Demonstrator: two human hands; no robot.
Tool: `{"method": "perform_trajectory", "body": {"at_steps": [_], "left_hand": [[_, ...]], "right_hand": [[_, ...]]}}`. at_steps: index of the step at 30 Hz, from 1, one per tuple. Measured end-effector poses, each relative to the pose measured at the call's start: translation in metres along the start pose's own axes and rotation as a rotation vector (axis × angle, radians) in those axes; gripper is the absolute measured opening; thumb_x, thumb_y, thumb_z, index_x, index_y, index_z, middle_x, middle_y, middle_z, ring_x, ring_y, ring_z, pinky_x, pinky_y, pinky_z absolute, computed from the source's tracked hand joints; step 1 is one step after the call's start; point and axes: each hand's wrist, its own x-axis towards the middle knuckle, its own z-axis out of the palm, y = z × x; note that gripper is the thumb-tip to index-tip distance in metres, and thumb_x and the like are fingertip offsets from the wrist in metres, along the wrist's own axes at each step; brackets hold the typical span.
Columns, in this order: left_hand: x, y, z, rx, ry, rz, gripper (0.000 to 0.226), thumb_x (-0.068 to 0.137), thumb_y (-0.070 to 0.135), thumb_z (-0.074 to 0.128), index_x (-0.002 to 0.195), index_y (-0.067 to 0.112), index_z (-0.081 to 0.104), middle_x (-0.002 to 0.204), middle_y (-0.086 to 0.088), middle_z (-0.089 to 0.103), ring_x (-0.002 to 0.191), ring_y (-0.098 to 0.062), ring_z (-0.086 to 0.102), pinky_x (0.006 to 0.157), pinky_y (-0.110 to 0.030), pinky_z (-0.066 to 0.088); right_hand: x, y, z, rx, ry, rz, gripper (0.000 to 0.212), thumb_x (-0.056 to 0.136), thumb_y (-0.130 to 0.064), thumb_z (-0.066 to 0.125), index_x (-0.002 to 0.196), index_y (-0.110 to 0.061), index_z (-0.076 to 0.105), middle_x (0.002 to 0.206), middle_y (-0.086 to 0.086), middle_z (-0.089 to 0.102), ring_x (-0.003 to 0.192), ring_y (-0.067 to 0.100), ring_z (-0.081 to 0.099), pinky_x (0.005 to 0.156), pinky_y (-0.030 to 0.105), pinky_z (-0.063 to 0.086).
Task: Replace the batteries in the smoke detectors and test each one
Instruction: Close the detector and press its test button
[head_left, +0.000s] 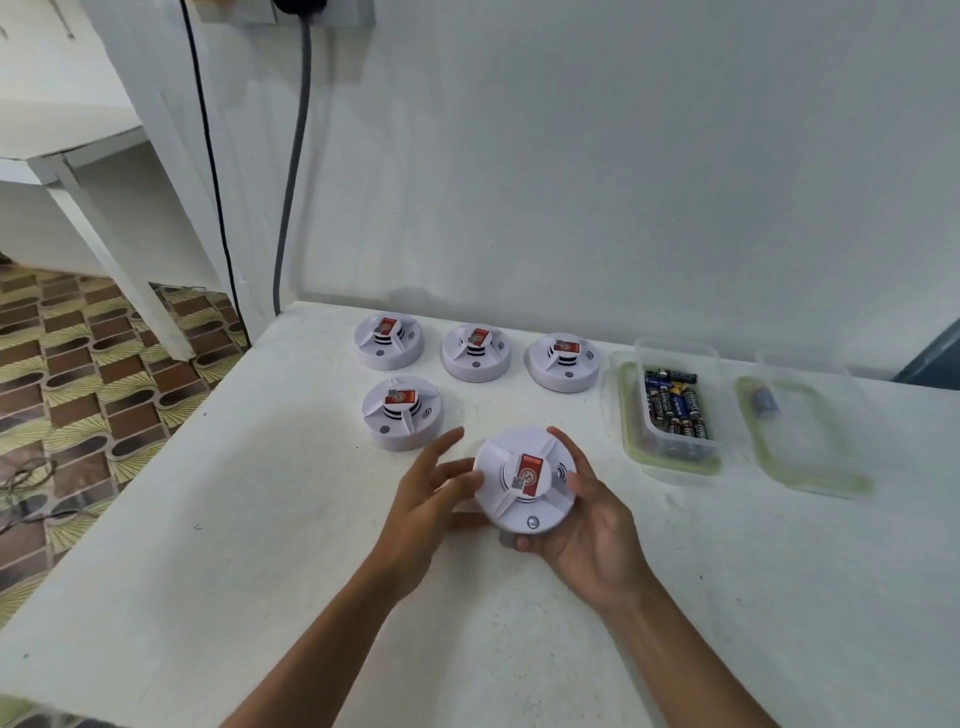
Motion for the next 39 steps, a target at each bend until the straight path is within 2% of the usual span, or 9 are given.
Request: {"method": "perform_trajectory", "body": {"at_steps": [2, 5, 7, 12, 19, 23, 26, 30, 39], "left_hand": [[-0.001, -0.004, 0.000, -0.014, -0.023, 0.027, 0.057, 0.079, 0.026, 0.074, 0.131, 0.028, 0.050, 0.116, -0.007, 0.068, 0.098, -0.024, 0.069, 0.072, -0.036, 0.059], [-0.005, -0.009, -0.003, 0.032, -0.011, 0.135, 0.041, 0.085, 0.006, 0.066, 0.125, 0.010, 0.059, 0.107, -0.008, 0.073, 0.096, -0.027, 0.071, 0.073, -0.033, 0.058], [-0.007, -0.012, -0.005, 0.037, -0.001, 0.159, 0.036, 0.087, 0.002, 0.062, 0.123, 0.007, 0.062, 0.108, -0.007, 0.073, 0.098, -0.027, 0.070, 0.075, -0.034, 0.058], [-0.009, -0.013, -0.004, 0.063, 0.017, 0.175, 0.034, 0.088, 0.008, 0.062, 0.122, 0.012, 0.064, 0.110, 0.000, 0.073, 0.100, -0.021, 0.070, 0.076, -0.029, 0.057], [-0.009, -0.017, -0.005, 0.067, 0.012, 0.183, 0.038, 0.084, 0.017, 0.064, 0.122, 0.012, 0.064, 0.112, -0.001, 0.073, 0.101, -0.024, 0.069, 0.081, -0.036, 0.058], [-0.008, -0.018, -0.005, 0.064, 0.012, 0.190, 0.039, 0.083, 0.020, 0.064, 0.122, 0.014, 0.064, 0.112, 0.002, 0.073, 0.101, -0.022, 0.069, 0.079, -0.032, 0.058], [-0.007, -0.018, -0.005, 0.062, 0.008, 0.192, 0.037, 0.083, 0.019, 0.064, 0.120, 0.016, 0.064, 0.110, 0.005, 0.073, 0.100, -0.020, 0.070, 0.076, -0.027, 0.057], [-0.008, -0.018, -0.005, 0.044, -0.001, 0.198, 0.036, 0.083, 0.017, 0.063, 0.119, 0.016, 0.064, 0.110, 0.003, 0.073, 0.100, -0.021, 0.070, 0.076, -0.029, 0.057], [-0.008, -0.017, -0.005, 0.018, -0.013, 0.209, 0.036, 0.083, 0.014, 0.062, 0.119, 0.015, 0.064, 0.109, 0.003, 0.074, 0.099, -0.021, 0.070, 0.074, -0.025, 0.057]], "right_hand": [[0.002, 0.004, -0.004, -0.054, 0.023, -0.036, 0.078, 0.058, -0.022, 0.082, 0.131, -0.028, 0.053, 0.127, 0.019, 0.056, 0.096, 0.041, 0.054, 0.064, 0.043, 0.046], [0.003, 0.008, -0.008, -0.141, 0.034, -0.055, 0.076, 0.058, -0.009, 0.070, 0.130, -0.028, 0.053, 0.120, 0.018, 0.058, 0.090, 0.037, 0.058, 0.059, 0.039, 0.048], [0.003, 0.010, -0.010, -0.199, 0.036, -0.050, 0.076, 0.057, -0.006, 0.067, 0.128, -0.031, 0.054, 0.120, 0.016, 0.059, 0.092, 0.037, 0.058, 0.058, 0.039, 0.050], [0.001, 0.011, -0.010, -0.264, 0.015, -0.053, 0.078, 0.058, -0.003, 0.072, 0.126, -0.037, 0.055, 0.121, 0.012, 0.058, 0.097, 0.035, 0.059, 0.061, 0.039, 0.052], [0.001, 0.013, -0.012, -0.337, 0.019, -0.055, 0.077, 0.068, 0.006, 0.070, 0.132, -0.031, 0.049, 0.123, 0.015, 0.055, 0.098, 0.032, 0.060, 0.059, 0.037, 0.052], [0.001, 0.014, -0.014, -0.328, 0.036, -0.052, 0.080, 0.067, 0.008, 0.069, 0.134, -0.029, 0.046, 0.123, 0.016, 0.056, 0.096, 0.031, 0.062, 0.058, 0.037, 0.053], [0.002, 0.014, -0.014, -0.340, 0.046, -0.051, 0.081, 0.066, 0.006, 0.071, 0.134, -0.029, 0.046, 0.123, 0.014, 0.058, 0.097, 0.030, 0.063, 0.058, 0.037, 0.054], [0.002, 0.014, -0.014, -0.348, 0.045, -0.052, 0.083, 0.060, -0.004, 0.078, 0.133, -0.031, 0.048, 0.123, 0.013, 0.058, 0.098, 0.031, 0.062, 0.058, 0.037, 0.053], [0.004, 0.015, -0.016, -0.363, 0.046, -0.052, 0.080, 0.061, -0.006, 0.079, 0.130, -0.034, 0.050, 0.124, 0.014, 0.057, 0.101, 0.033, 0.060, 0.061, 0.038, 0.053]]}}
